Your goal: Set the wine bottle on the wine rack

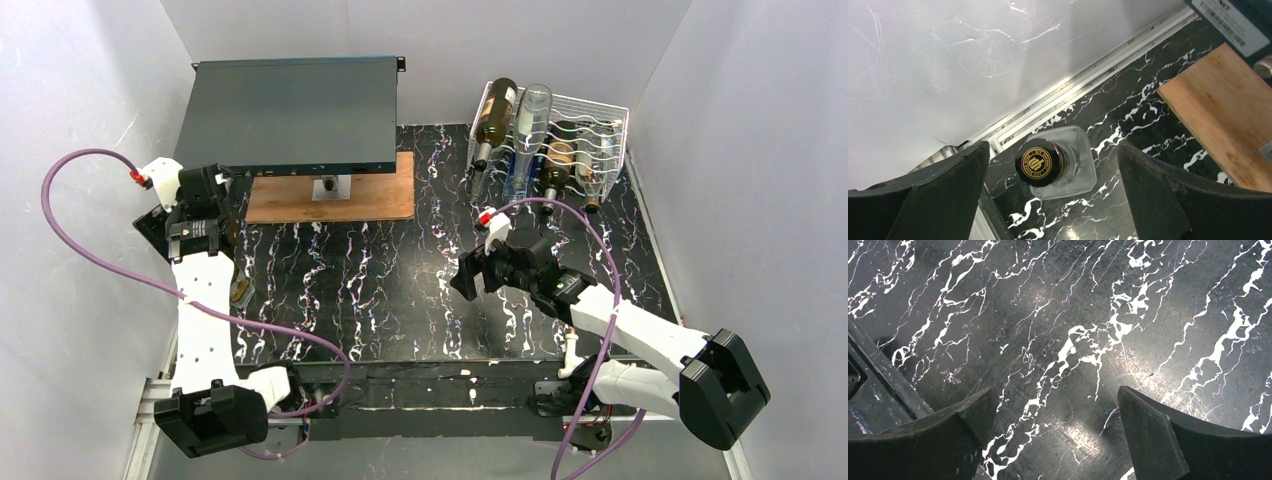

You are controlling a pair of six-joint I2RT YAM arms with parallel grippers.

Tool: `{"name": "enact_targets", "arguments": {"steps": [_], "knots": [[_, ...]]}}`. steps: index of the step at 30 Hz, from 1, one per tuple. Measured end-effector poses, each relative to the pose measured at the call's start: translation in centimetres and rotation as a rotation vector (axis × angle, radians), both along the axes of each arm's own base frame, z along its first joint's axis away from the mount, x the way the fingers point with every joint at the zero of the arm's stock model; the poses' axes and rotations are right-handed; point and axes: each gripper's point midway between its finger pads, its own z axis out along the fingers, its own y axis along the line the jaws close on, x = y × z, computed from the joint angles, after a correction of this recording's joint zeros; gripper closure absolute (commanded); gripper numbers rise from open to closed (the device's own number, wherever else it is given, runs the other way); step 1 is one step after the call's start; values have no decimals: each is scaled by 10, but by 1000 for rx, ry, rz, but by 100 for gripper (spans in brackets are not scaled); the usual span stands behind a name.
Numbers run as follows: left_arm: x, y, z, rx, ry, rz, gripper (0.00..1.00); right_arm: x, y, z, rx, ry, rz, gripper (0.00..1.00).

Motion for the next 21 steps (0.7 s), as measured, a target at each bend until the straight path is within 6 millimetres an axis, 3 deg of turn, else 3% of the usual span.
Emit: {"name": "enact_targets", "arguments": {"steps": [15,21], "knots": [[14,12,-5,-2,-163,59,25,-9,5,4,40,81,-5,2],[15,13,-21,-14,-176,74,37,-11,7,4,58,104,-10,2]]}}
